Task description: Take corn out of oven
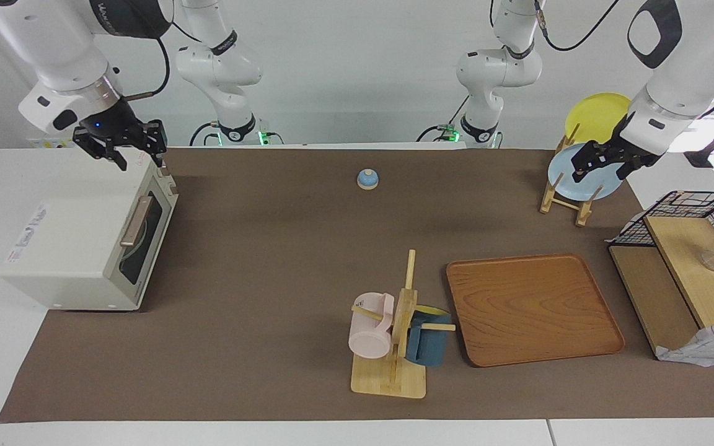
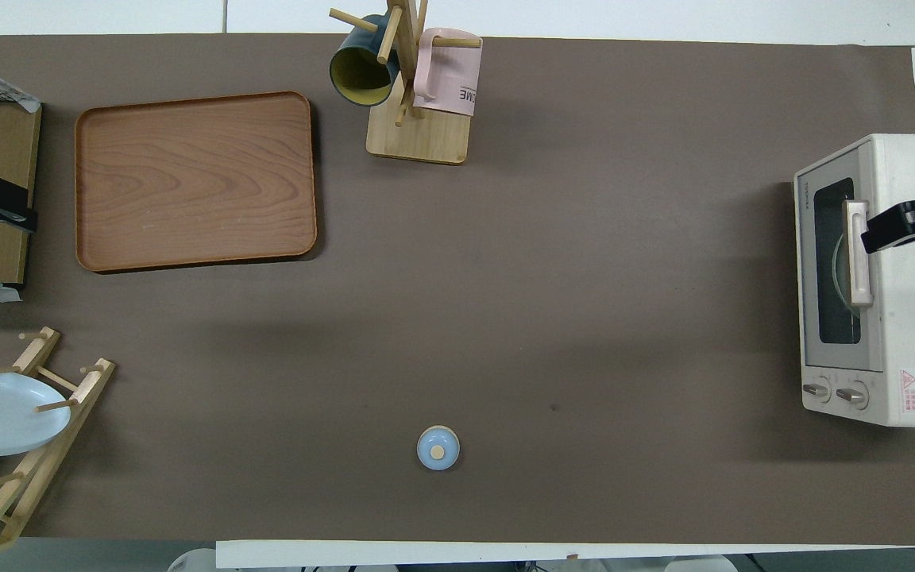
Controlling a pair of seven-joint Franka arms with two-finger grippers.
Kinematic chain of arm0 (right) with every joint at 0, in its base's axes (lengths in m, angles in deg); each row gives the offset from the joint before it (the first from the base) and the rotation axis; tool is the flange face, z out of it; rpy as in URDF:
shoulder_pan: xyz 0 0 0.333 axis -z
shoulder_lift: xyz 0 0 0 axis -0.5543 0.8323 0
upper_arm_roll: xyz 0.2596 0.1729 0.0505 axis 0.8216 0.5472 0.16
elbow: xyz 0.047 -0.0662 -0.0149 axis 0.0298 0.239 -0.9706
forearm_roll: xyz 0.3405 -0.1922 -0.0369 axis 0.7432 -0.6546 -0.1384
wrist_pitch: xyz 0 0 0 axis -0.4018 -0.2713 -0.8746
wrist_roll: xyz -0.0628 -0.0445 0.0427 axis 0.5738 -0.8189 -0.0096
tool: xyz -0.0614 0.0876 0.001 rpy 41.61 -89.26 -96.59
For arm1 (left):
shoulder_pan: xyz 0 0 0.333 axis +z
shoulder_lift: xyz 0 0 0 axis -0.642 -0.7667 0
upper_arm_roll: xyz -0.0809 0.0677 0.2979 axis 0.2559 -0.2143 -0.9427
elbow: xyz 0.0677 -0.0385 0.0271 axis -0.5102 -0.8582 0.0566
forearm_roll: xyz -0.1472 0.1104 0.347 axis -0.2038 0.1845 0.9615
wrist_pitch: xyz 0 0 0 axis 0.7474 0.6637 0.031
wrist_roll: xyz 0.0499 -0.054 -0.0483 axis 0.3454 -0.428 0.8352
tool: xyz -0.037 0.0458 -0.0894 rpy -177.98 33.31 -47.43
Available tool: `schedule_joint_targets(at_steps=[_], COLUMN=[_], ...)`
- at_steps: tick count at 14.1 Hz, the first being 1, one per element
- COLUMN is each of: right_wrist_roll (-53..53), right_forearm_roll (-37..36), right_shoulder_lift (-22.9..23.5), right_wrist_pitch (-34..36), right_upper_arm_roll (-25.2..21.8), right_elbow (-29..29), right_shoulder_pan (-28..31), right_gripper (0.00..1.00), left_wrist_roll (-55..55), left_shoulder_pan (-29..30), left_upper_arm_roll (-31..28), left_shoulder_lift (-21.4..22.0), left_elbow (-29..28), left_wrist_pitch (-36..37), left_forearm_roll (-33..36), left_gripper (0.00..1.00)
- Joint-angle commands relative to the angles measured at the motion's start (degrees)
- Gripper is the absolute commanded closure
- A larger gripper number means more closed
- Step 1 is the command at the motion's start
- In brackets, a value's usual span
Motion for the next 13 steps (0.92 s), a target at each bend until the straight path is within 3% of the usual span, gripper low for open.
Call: schedule_joint_targets(at_steps=[1, 3, 13], right_wrist_roll=[2.2, 4.3, 7.3], right_forearm_roll=[-3.2, -5.9, -7.7], right_shoulder_lift=[1.9, 4.5, 4.5], right_wrist_pitch=[-7.1, -9.1, -17.6], right_upper_arm_roll=[0.0, 0.0, 0.0], right_elbow=[6.1, 6.3, 15.3], right_shoulder_pan=[0.5, 1.3, 4.2], right_gripper=[1.00, 1.00, 1.00], left_wrist_roll=[-0.5, -0.5, -0.5], left_shoulder_pan=[-0.9, -0.9, -0.9], left_upper_arm_roll=[-0.9, -0.9, -0.9], left_shoulder_lift=[0.7, 0.7, 0.7], left_elbow=[-0.4, -0.4, -0.4], left_wrist_pitch=[0.7, 0.7, 0.7], left_forearm_roll=[-0.6, -0.6, -0.6], left_gripper=[0.00, 0.00, 0.00])
